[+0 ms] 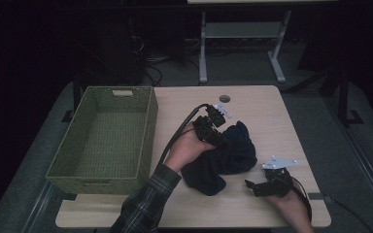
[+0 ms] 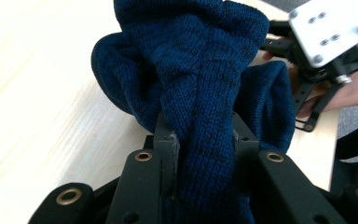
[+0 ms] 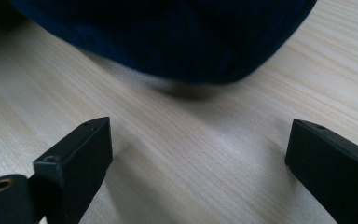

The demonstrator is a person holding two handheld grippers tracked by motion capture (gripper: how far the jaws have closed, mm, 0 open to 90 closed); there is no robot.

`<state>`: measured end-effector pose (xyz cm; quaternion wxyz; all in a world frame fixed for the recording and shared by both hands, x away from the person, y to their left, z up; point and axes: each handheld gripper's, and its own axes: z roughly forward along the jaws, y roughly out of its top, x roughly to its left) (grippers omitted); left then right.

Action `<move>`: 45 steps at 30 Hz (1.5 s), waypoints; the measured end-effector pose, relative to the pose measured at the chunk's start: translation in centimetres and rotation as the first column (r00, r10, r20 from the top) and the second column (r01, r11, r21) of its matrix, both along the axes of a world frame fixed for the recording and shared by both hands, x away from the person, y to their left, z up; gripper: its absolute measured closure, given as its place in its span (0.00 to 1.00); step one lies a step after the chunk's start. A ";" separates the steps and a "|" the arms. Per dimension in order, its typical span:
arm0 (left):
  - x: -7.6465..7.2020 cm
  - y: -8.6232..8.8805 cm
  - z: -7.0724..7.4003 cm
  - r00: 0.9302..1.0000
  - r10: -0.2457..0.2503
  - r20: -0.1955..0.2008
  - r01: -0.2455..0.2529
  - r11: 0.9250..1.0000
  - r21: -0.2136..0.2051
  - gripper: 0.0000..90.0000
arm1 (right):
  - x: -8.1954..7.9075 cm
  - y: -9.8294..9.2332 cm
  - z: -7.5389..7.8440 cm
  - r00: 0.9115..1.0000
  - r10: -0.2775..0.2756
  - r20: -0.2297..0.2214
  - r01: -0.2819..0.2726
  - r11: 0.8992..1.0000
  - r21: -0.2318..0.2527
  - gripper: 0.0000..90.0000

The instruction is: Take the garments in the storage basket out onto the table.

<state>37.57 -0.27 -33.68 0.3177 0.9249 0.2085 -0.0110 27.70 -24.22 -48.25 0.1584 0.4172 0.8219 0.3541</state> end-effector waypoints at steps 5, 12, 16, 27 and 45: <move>0.8 -0.2 -2.1 0.999 -0.006 -0.034 0.006 1.000 -0.017 0.78 | 0.0 0.0 0.0 1.000 0.001 -0.004 -0.001 1.000 -0.002 0.08; 1.6 -0.4 -4.8 0.998 0.011 -0.056 -0.010 1.000 0.009 0.78 | 0.0 0.0 0.0 1.000 0.001 -0.005 -0.001 1.000 0.003 0.08; 2.3 -0.6 -6.2 0.999 0.015 -0.046 -0.013 0.999 0.030 0.78 | 0.0 0.1 0.0 1.000 0.001 -0.002 -0.001 1.000 0.006 0.08; 3.3 -0.7 -9.3 0.996 0.059 -0.072 -0.053 0.996 0.079 0.74 | 0.0 0.0 0.0 1.000 0.001 -0.005 -0.001 1.000 0.002 0.08; 3.1 1.2 -6.7 0.996 0.090 0.012 -0.091 0.995 0.041 0.39 | 0.0 0.0 0.0 1.000 0.001 -0.005 -0.001 1.000 0.003 0.08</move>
